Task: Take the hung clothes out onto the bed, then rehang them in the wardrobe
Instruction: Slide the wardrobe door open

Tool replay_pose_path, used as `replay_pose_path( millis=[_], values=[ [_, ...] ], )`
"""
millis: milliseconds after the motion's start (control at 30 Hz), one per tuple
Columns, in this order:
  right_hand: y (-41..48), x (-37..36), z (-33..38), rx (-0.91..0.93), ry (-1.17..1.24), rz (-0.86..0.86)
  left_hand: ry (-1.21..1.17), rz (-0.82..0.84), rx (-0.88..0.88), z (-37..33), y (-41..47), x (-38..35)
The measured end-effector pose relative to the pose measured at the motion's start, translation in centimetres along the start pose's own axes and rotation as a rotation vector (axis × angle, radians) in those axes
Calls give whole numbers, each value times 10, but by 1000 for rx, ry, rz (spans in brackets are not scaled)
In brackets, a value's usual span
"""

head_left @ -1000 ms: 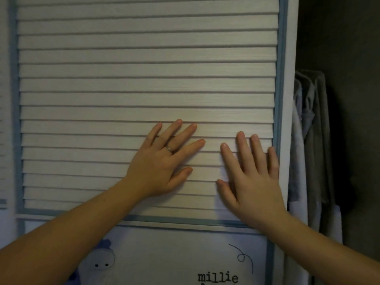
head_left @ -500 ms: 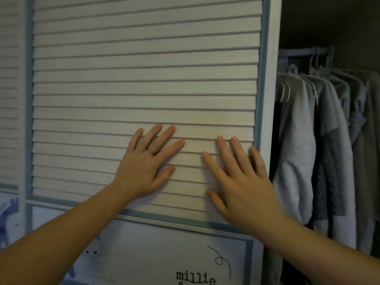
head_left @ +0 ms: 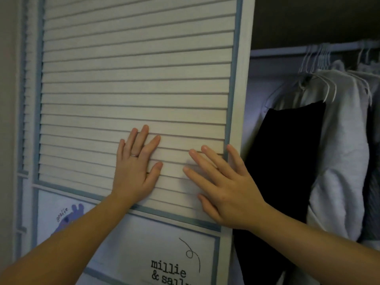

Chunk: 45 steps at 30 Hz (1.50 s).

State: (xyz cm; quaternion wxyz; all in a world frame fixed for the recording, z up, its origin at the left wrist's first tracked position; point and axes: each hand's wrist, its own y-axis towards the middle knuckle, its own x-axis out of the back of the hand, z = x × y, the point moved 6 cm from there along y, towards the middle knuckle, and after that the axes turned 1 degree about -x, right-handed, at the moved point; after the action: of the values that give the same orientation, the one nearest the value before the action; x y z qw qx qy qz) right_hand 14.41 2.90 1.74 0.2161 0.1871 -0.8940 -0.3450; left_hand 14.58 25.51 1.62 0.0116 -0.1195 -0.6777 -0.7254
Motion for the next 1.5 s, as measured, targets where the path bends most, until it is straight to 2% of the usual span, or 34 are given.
replay_pose_path(
  millis=[167,333,467,667,900,1100,1200,1267,1500],
  values=[
    [25,-16,20,-50,65,-109,-42,-23,208,27,-14,1],
    [52,-35,40,-91,119,-137,-67,-61,427,50,-33,0],
    [69,-51,56,-105,157,-144,-75,-43,531,66,-50,-2],
    [93,-73,78,-91,206,-133,-64,-20,613,92,-65,2],
    [95,-81,79,-88,239,-143,-37,-27,603,95,-65,2],
    [95,-76,79,-47,267,-22,-44,12,618,92,-63,9],
    [88,-59,68,-42,372,15,-28,-12,677,82,-52,27],
    [79,-41,50,-51,416,6,-27,-68,620,61,-37,41],
    [18,25,-48,-110,255,54,-111,-92,53,-80,47,34]
  ],
)
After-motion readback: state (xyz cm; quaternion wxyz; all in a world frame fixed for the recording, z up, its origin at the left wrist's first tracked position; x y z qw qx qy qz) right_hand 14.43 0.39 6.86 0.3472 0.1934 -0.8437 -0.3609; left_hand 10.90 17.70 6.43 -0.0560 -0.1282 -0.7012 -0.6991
